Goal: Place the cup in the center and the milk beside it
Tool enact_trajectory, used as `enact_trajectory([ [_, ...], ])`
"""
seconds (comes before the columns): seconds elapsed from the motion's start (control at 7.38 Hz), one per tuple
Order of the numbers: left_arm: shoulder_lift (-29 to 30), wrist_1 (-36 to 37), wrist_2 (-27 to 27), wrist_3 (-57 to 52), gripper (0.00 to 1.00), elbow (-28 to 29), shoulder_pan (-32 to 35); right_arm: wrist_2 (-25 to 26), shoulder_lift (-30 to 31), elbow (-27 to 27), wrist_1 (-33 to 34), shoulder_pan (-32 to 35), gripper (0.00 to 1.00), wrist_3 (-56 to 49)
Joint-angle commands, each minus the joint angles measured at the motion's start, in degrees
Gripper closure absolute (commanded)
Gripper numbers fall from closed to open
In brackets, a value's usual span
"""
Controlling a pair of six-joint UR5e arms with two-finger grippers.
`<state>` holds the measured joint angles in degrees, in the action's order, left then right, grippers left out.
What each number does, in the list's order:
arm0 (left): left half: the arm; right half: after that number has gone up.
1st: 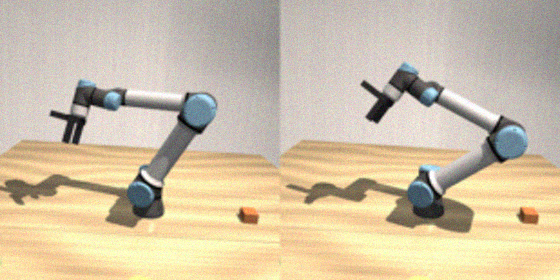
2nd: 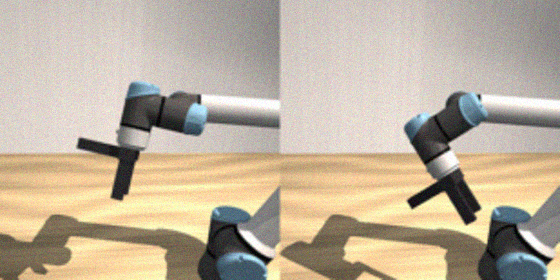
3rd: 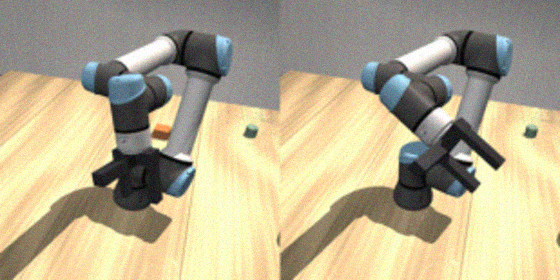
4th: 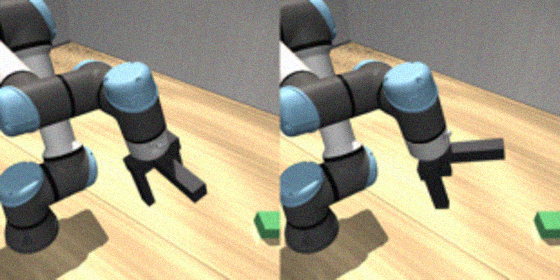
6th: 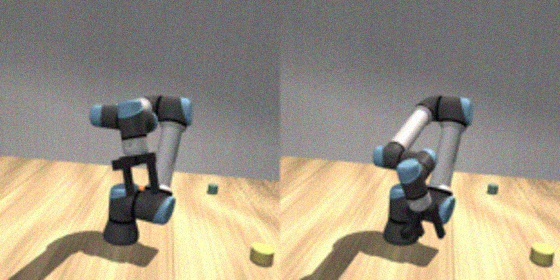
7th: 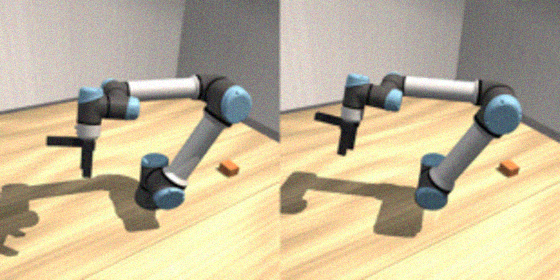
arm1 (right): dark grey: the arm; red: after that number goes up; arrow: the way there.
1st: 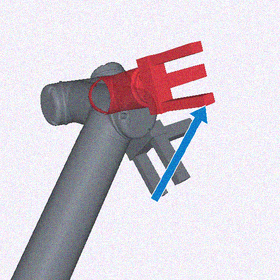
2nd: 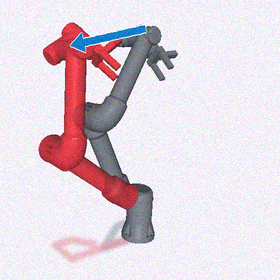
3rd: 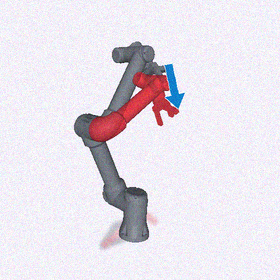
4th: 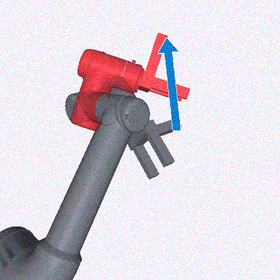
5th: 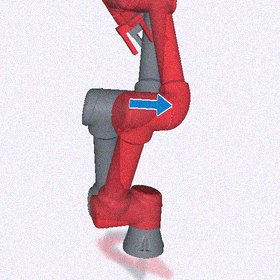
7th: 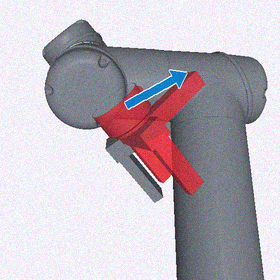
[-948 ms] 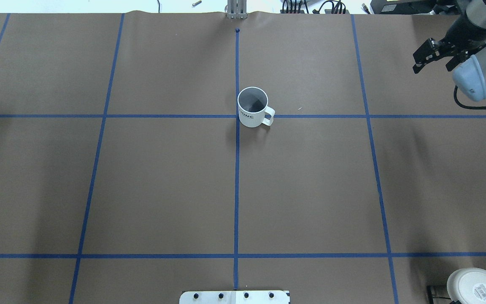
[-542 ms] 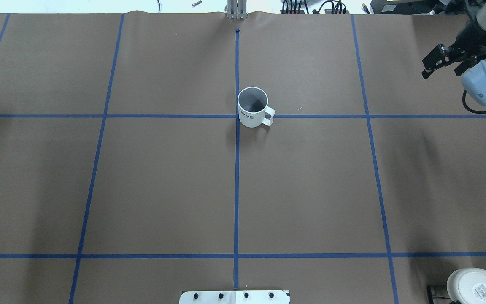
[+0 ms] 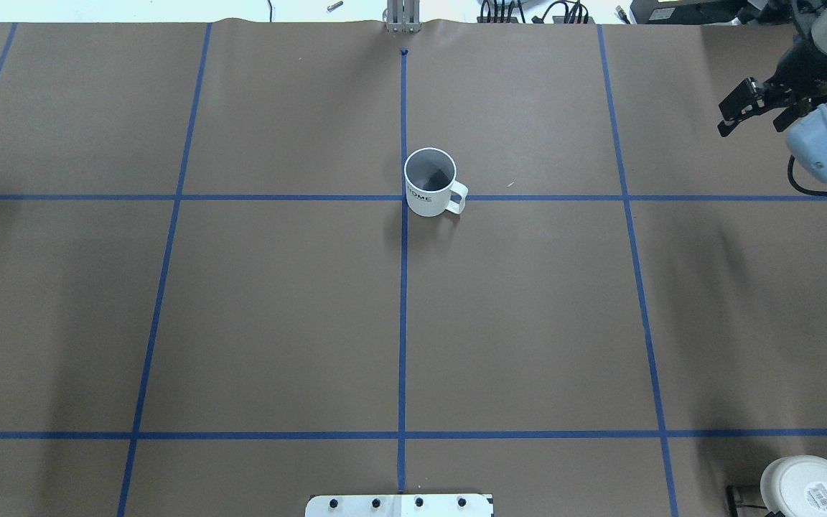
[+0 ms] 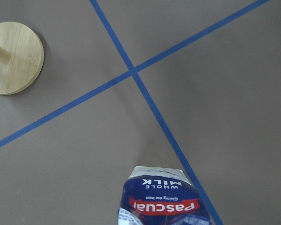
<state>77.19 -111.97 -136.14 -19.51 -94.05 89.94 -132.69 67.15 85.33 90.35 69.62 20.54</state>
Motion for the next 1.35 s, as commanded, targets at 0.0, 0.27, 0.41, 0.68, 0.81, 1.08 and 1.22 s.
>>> enact_trajectory([
  [0.0,-0.02,0.00,0.09,0.00,0.02,0.36,-0.81,0.06,-0.26,0.02,0.00,-0.10,0.00,0.55],
  [0.27,-0.02,0.00,0.09,0.00,0.02,1.50,-1.43,0.06,-0.27,0.02,0.00,-0.45,0.00,0.55],
  [0.41,0.33,-0.09,0.09,0.00,0.02,2.37,-1.78,0.06,-0.35,0.02,0.00,-0.54,0.00,0.55],
  [0.68,0.42,0.00,0.35,0.26,0.16,2.38,-1.96,0.06,-0.27,0.02,0.00,-0.54,0.00,0.55],
  [0.81,0.51,0.00,0.35,0.35,0.49,2.55,-1.96,0.15,-0.27,0.02,0.00,-0.62,0.00,0.55],
  [1.08,1.99,1.13,0.35,0.79,1.00,2.82,-1.96,-0.03,-0.44,0.10,0.00,-0.63,0.00,0.55],
  [1.22,2.70,1.40,0.26,0.70,1.00,2.73,-1.96,-0.03,-0.61,0.10,0.00,-0.63,0.00,0.55],
])
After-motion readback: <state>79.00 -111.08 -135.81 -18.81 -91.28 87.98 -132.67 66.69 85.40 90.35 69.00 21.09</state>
